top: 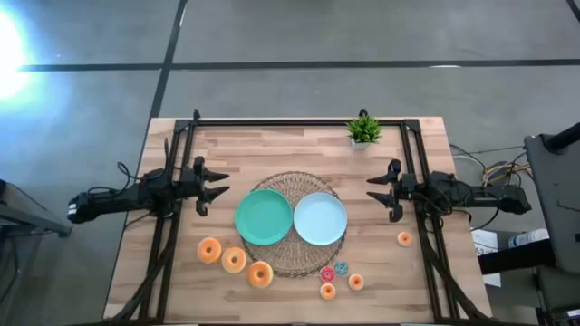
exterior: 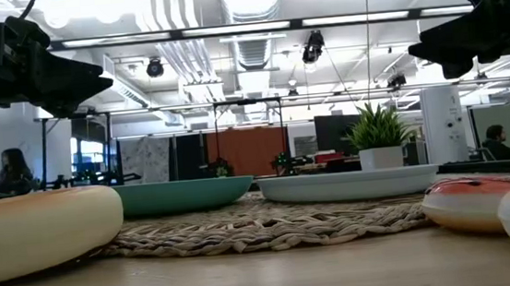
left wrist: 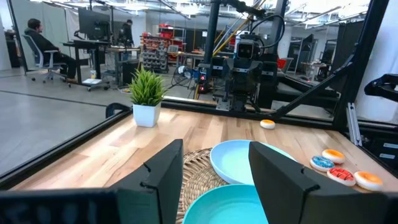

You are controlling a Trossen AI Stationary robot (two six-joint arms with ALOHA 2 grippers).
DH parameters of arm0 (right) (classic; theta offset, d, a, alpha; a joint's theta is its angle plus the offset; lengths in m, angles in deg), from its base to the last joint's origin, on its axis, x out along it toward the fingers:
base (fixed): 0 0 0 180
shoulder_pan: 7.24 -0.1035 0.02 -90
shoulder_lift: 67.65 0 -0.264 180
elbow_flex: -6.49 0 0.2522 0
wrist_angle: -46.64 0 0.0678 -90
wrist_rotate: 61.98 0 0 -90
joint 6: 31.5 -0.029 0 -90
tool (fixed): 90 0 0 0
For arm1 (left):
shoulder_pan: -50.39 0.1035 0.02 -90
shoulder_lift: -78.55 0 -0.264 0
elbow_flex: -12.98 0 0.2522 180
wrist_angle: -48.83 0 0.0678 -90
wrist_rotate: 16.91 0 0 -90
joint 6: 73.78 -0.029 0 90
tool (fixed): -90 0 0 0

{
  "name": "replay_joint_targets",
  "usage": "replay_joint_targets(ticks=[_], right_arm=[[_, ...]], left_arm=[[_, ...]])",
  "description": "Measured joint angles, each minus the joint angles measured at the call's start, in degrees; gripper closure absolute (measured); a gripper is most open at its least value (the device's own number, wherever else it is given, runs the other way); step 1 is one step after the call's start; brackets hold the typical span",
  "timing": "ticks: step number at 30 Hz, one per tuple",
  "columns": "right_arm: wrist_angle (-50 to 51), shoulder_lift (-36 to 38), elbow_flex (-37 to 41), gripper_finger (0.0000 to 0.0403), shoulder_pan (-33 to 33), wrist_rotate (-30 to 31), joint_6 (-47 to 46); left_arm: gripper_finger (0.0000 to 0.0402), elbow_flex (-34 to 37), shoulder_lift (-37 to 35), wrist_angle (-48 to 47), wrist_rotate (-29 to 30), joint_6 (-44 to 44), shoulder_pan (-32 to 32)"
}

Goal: Pick & Place donuts

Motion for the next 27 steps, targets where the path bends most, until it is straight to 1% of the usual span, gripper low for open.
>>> replay_joint_targets(ticks=[19, 22, 24, 25, 27], right_arm=[[-0.1, 0.0, 0.0, 0.0225, 0.0, 0.0, 0.1], [-0.4, 0.0, 0.0, 0.0225, 0.0, 0.0, -1.2], [-0.4, 0.0, 0.0, 0.0225, 0.0, 0.0, -5.0], [-0.4, 0.0, 0.0, 0.0225, 0.0, -0.1, -10.1], [-0.4, 0.0, 0.0, 0.0225, 0.0, -0.6, -24.7]], left_arm=[[0.0243, 0.0, 0.0, 0.0, 0.0, 0.0, 0.0], [0.0243, 0.0, 0.0, 0.0, 0.0, 0.0, 0.0], [0.0243, 0.0, 0.0, 0.0, 0.0, 0.0, 0.0], [0.0243, 0.0, 0.0, 0.0, 0.0, 0.0, 0.0], [0.0243, 0.0, 0.0, 0.0, 0.0, 0.0, 0.0]])
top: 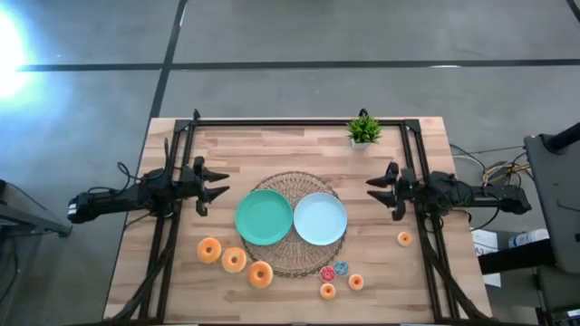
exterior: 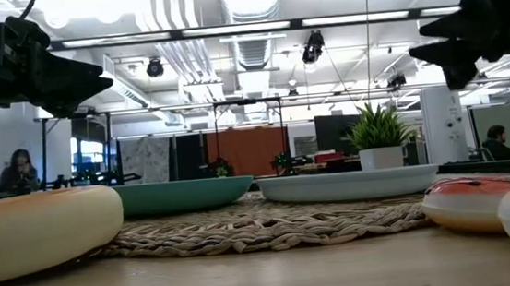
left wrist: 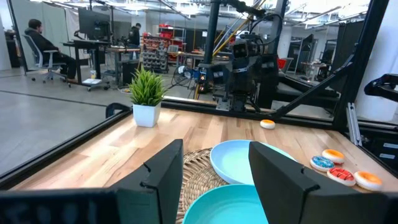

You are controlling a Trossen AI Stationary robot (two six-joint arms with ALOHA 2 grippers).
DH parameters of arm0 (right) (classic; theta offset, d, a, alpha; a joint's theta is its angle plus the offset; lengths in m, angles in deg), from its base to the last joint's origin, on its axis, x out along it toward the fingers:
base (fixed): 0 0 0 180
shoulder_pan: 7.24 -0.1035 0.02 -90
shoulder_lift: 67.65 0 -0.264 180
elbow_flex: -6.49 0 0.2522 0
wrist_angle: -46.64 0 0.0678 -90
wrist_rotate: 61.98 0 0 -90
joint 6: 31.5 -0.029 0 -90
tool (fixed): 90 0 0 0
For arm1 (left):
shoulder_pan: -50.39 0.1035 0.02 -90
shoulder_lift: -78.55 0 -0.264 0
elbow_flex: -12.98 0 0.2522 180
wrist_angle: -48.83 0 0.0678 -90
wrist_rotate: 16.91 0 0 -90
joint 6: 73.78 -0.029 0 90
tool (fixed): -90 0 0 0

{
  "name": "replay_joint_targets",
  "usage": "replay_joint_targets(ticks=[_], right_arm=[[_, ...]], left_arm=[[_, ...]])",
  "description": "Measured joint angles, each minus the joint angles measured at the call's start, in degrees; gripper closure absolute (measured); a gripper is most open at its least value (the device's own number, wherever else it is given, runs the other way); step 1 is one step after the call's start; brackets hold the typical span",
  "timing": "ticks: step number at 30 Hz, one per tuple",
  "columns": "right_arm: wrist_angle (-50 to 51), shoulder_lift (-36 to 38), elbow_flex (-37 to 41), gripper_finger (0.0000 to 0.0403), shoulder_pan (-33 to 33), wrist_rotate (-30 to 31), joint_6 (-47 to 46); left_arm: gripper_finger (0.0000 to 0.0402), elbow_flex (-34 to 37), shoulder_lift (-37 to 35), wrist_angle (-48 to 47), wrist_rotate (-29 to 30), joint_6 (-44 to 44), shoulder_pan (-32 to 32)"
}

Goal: Pick & Place donuts
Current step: Put the small white donut on the light blue plate

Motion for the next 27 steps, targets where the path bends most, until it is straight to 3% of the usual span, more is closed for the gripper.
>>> replay_joint_targets(ticks=[5, 10, 14, 17, 19, 22, 27], right_arm=[[-0.1, -0.8, 0.0, 0.0225, 0.0, 3.2, -30.6], [-1.7, -2.4, 0.0, 0.0225, 0.0, 5.7, -36.8], [-11.9, -4.3, 0.0, 0.0225, 0.0, 7.6, -43.5], [-20.3, -8.1, -0.1, 0.0225, 0.0, 2.9, -44.2], [-20.6, -11.9, -0.5, 0.0225, -0.3, -1.3, -48.7], [-11.3, -20.7, -5.5, 0.0225, -3.3, -4.4, -51.1], [21.2, -37.5, -22.5, 0.0225, -11.3, -8.0, -48.9]], left_arm=[[0.0243, 0.0, 0.0, 0.0, 0.0, 0.0, 0.0], [0.0243, 0.0, 0.0, -0.1, 0.0, 0.0, 0.0], [0.0243, 0.0, 0.0, -0.1, 0.0, 0.0, 0.0], [0.0243, 0.0, 0.0, -0.1, 0.0, 0.0, 0.0], [0.0243, 0.0, 0.0, -0.1, 0.0, 0.0, 0.0], [0.0243, 0.0, 0.0, -0.1, 0.0, 0.0, 0.0], [0.0243, 0.0, 0.0, -0.1, 0.0, 0.0, 0.0]])
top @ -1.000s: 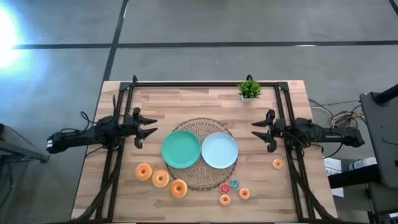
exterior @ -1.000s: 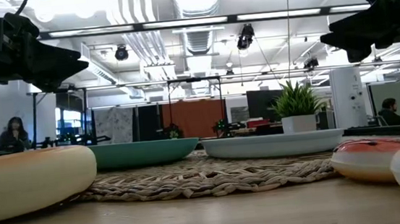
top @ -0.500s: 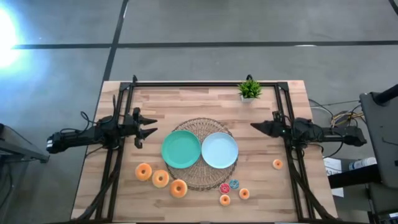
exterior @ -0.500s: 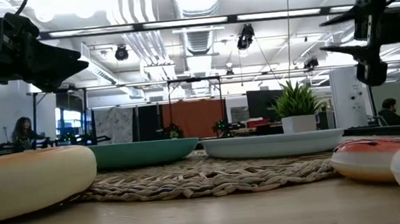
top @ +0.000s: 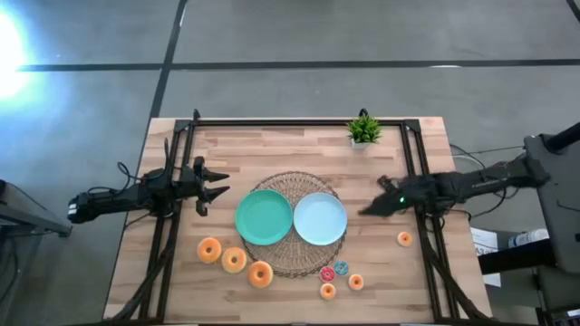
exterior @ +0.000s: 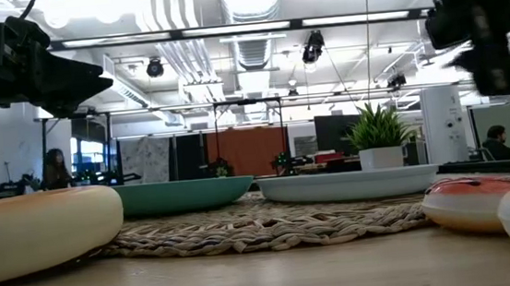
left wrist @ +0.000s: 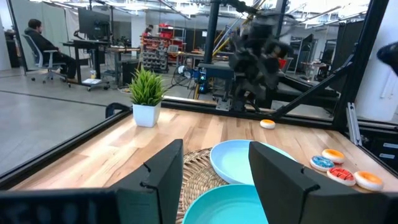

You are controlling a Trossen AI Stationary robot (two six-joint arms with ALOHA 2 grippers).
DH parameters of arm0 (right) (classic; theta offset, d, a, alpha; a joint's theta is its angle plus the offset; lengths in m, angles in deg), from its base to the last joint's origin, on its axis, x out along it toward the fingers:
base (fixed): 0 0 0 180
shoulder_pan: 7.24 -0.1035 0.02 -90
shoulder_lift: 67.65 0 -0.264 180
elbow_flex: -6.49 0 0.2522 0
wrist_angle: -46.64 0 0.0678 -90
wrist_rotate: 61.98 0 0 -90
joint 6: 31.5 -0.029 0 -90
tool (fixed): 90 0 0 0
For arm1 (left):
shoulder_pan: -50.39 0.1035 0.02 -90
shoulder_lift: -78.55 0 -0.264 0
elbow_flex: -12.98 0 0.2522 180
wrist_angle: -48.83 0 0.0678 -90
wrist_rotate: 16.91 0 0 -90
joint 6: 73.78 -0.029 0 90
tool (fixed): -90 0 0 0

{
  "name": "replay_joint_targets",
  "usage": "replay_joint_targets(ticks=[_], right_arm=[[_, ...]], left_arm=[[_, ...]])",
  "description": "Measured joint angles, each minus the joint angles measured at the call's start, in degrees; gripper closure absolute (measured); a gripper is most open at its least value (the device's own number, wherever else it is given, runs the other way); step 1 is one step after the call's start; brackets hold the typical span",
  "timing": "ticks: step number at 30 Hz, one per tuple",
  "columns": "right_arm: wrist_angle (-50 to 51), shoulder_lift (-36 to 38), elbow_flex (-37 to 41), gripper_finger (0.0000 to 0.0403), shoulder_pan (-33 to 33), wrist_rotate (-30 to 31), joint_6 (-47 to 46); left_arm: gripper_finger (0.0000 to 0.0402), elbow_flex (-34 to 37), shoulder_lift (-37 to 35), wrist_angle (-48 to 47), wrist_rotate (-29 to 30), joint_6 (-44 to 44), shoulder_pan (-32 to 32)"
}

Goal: Pick & Place donuts
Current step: Put the small white donut on the light blue plate

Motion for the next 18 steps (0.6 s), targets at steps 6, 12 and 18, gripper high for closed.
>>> replay_joint_targets(ticks=[6, 12, 18], right_arm=[[35.5, -17.8, -17.7, 0.0225, -11.0, -0.5, 4.3], [44.7, -26.8, -21.8, 0.0225, -20.7, -5.8, -0.9], [44.9, -30.1, -19.6, 0.0220, -23.4, -7.6, -5.9]], left_arm=[[0.0243, 0.0, 0.0, 0.0, 0.0, 0.0, 0.0], [0.0243, 0.0, 0.0, 0.0, 0.0, 0.0, 0.0], [0.0243, 0.0, 0.1, 0.0, 0.0, 0.0, 0.0]])
